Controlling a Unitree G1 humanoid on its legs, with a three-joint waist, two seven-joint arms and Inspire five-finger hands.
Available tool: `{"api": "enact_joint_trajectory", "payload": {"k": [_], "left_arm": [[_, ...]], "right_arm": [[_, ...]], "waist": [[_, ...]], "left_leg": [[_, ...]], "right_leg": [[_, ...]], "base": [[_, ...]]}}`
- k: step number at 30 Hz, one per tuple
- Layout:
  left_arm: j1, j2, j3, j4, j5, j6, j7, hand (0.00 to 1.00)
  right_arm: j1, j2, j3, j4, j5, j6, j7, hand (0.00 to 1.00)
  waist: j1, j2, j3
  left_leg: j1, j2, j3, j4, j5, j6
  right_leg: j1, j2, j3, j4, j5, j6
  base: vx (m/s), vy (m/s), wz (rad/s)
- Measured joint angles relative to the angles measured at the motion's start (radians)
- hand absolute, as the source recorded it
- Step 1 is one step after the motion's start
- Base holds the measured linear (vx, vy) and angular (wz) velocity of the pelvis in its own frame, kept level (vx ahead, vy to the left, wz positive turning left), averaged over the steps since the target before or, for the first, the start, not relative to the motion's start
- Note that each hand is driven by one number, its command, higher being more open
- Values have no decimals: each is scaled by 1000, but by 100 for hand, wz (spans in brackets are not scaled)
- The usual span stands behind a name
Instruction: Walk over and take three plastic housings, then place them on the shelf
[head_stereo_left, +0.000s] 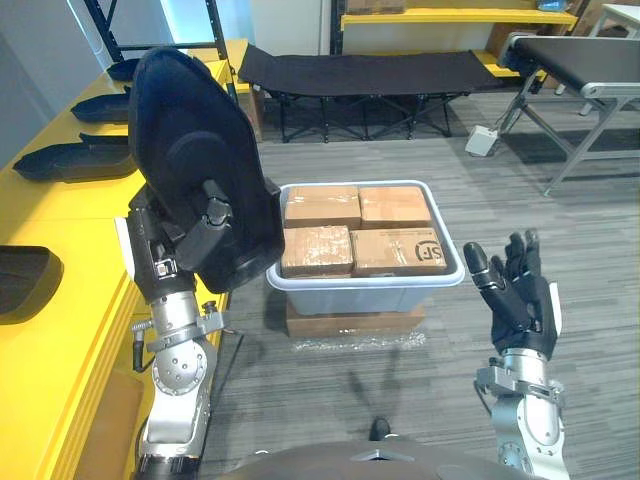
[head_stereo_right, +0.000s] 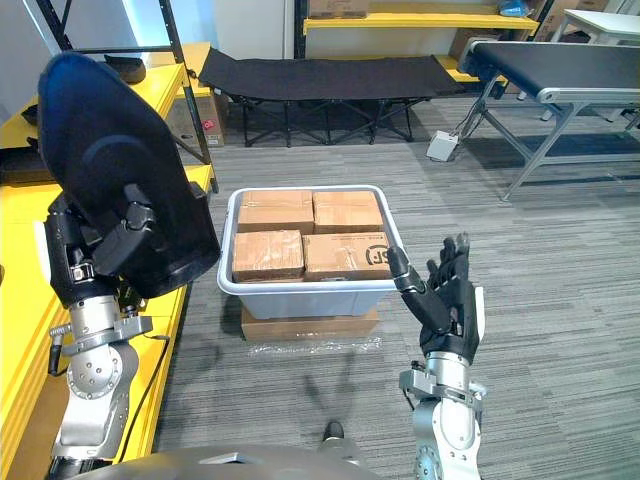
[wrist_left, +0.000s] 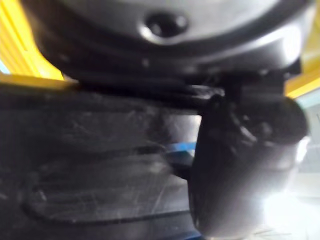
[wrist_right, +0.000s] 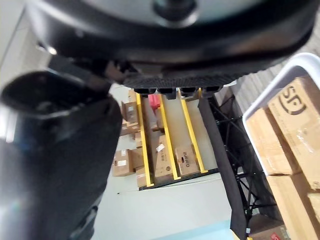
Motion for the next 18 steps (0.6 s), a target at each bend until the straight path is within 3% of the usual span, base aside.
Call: {"api": "enact_joint_trajectory", "payload": {"k": [7,12,14,15,18], "left_arm": [[43,-13,85,-56,1,3,44,0],[140,-83,189,-183,-1,6,90,0],[179,-100,208,-186,-11,6,89,0],[190,-102,211,-186,-21,6,81,0],[214,-105,198,-182,-37,5,14,0]], "right_arm": [[-99,-4,121,78,-12,3,-10,100],[-238,-47,278,140,-69,36,-1,100],[-269,-47,298,163,-99,38,10,100],[-275,-47,297,164,-104,38,10,100],[-281,-85,247,163,-140,38,-10,100]], "waist": [[35,13,-1],[136,23,-1],[162,30,-1],[162,32,1],[138,46,17]], "left_leg": [[-60,-2,-109,21,5,12],[-120,-7,-241,40,23,16],[-146,-7,-259,39,30,26],[-156,1,-236,42,30,37],[-201,80,21,103,65,83]], "right_leg": [[23,-8,-107,0,-9,3],[64,-8,-240,0,-30,3],[90,-10,-309,0,-40,7],[103,-11,-344,1,-44,9],[174,-37,-559,39,-79,39]], "base": [[-9,1,43],[-18,-9,74],[-17,-2,95],[4,13,167],[58,87,211]]}}
